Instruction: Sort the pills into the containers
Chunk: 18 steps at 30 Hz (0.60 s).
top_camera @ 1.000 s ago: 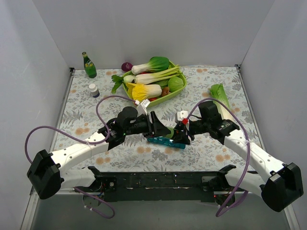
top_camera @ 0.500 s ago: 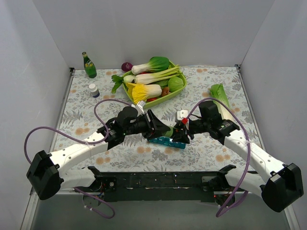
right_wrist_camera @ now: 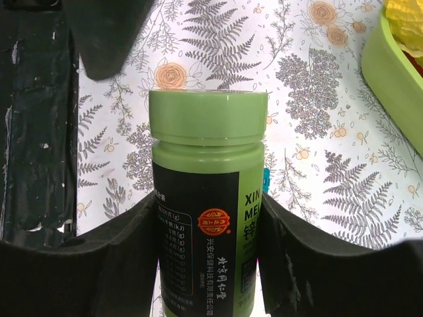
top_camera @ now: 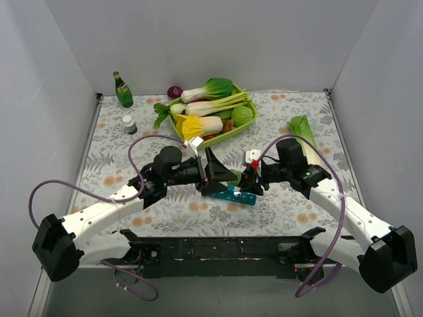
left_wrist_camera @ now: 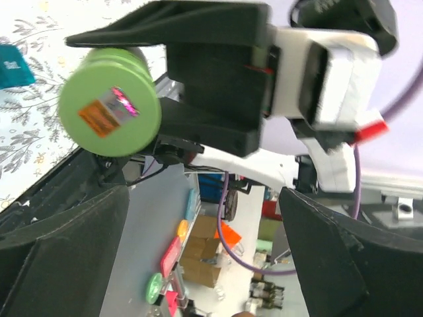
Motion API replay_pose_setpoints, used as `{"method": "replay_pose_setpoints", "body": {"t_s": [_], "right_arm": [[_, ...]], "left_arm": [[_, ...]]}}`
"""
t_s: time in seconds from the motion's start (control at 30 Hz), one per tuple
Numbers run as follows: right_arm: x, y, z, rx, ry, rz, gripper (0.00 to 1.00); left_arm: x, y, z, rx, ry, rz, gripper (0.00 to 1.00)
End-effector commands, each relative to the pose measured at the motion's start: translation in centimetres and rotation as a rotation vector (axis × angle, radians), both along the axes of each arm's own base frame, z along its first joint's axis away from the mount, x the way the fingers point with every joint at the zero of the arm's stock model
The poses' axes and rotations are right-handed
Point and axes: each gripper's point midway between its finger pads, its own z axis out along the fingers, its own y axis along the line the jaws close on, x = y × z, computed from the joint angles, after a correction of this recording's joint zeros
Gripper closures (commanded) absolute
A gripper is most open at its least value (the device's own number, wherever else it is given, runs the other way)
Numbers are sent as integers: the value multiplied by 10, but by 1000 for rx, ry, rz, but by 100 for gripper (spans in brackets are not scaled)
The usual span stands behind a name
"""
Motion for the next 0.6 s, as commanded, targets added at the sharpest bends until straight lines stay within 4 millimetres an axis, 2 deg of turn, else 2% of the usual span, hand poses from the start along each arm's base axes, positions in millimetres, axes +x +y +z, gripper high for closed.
{"method": "replay_pose_setpoints", "body": {"t_s": [0.0,0.1,0.13,0.2,0.23,0.27,0.3,0.33,0.37,0.43,0.53,0.57], "right_arm": [[1,0,3,11,-8,-1,99],[-3,0,3,20,-5,18,99],[-6,1,5,29,-2,33,99],[-11,2,6,37,6,56,99],[-15,3,7,50,11,81,99],[-17,4,7,53,16,94,99],[-19,5,7,59,20,108,99],[-23,5,9,68,27,127,99],[-24,6,9,70,31,134,99],[-27,6,9,74,38,146,99],[-28,5,8,72,43,150,99],[-29,5,8,71,42,151,98]], "left_arm": [[-26,12,48,-101,-247,-120,2],[-31,24,38,-5,-428,-157,2],[-32,31,24,80,-529,-198,2],[-35,41,18,128,-679,-240,2],[-37,46,6,160,-731,-268,2],[-37,50,3,177,-888,-310,2],[-38,55,8,174,-998,-313,2],[-39,56,1,172,-1080,-334,2],[-36,58,-1,190,-1252,-363,2],[-34,58,1,170,-1456,-375,2],[-13,48,-10,231,-1588,-395,2],[-9,43,-4,236,-1615,-392,2]]}}
